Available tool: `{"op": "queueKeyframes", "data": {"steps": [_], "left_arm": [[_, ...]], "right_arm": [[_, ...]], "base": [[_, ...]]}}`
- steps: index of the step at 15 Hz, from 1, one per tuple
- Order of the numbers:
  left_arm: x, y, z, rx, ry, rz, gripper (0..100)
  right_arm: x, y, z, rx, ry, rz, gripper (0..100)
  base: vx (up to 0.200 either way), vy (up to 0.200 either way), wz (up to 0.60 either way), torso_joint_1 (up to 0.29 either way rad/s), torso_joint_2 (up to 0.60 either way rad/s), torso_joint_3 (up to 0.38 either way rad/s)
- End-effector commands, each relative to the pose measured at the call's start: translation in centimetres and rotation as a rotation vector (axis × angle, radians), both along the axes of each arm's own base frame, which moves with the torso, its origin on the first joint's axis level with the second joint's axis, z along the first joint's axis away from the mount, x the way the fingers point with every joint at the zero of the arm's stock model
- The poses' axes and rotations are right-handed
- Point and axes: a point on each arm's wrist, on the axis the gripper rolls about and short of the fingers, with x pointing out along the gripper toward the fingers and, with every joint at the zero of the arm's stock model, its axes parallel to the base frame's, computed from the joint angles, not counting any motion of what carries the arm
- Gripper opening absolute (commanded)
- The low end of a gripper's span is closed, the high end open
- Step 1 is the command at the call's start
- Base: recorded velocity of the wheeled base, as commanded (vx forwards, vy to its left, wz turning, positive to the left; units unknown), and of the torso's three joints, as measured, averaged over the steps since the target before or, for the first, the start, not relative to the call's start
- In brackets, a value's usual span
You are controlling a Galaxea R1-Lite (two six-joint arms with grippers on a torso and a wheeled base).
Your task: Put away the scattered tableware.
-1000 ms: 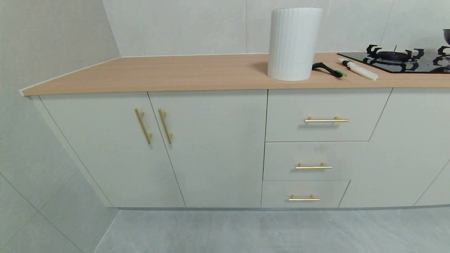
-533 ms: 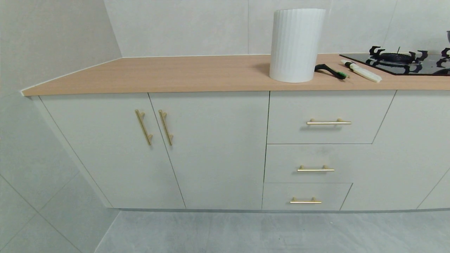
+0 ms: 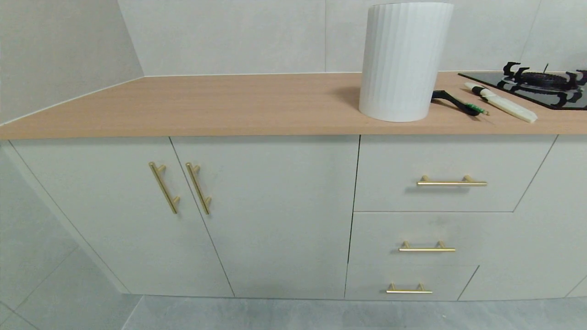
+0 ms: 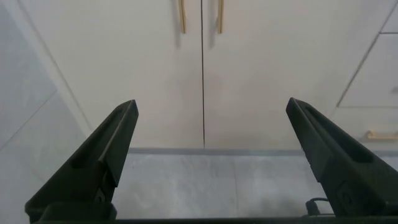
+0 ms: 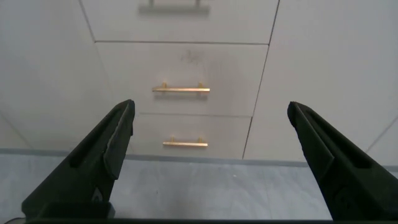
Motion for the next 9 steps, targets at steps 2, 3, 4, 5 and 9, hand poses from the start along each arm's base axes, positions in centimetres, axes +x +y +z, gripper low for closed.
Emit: {"op": "queueKeyframes", "data": {"steps": [2, 3, 4, 5, 9], "left_arm": [[0.0, 0.0, 0.0, 0.0, 0.002, 0.002, 100], [0.0, 0.0, 0.0, 0.0, 0.002, 0.0, 100], [0.0, 0.0, 0.0, 0.0, 0.002, 0.0, 100], [0.0, 0.0, 0.0, 0.0, 0.002, 0.0, 100], [0.0, 0.0, 0.0, 0.0, 0.002, 0.0, 100]], "right_arm": [[0.0, 0.0, 0.0, 0.009, 0.0, 0.003, 100], [0.0, 0.0, 0.0, 0.006, 0.002, 0.003, 100], [0.0, 0.0, 0.0, 0.006, 0.002, 0.004, 100], [0.0, 0.0, 0.0, 0.006, 0.002, 0.004, 100], [-0.5, -0.1, 1.8, 0.021, -0.074, -0.018, 100]], "base": [[0.0, 0.0, 0.0, 0.0, 0.0, 0.0], [0.0, 0.0, 0.0, 0.0, 0.0, 0.0], [0.0, 0.0, 0.0, 0.0, 0.0, 0.0], [0.0, 0.0, 0.0, 0.0, 0.0, 0.0], [0.0, 0.0, 0.0, 0.0, 0.0, 0.0]]}}
